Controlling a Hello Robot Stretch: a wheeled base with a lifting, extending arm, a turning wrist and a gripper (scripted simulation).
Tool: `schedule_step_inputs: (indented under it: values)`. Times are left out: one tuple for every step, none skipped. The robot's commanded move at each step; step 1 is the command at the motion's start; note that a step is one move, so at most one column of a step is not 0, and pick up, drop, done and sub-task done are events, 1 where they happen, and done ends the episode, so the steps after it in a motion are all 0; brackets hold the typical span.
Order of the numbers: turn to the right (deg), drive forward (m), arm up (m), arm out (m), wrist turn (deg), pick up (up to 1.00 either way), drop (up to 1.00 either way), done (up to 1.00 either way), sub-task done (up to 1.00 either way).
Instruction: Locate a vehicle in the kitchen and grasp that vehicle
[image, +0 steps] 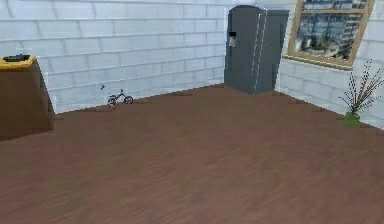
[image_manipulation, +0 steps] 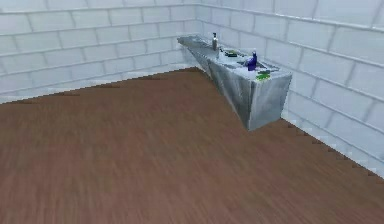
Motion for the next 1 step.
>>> schedule_step_inputs:
  values:
    - [-27.0, 0.00, 0.00, 0.00, 0.0, 0.00, 0.00, 0.00, 0.00]
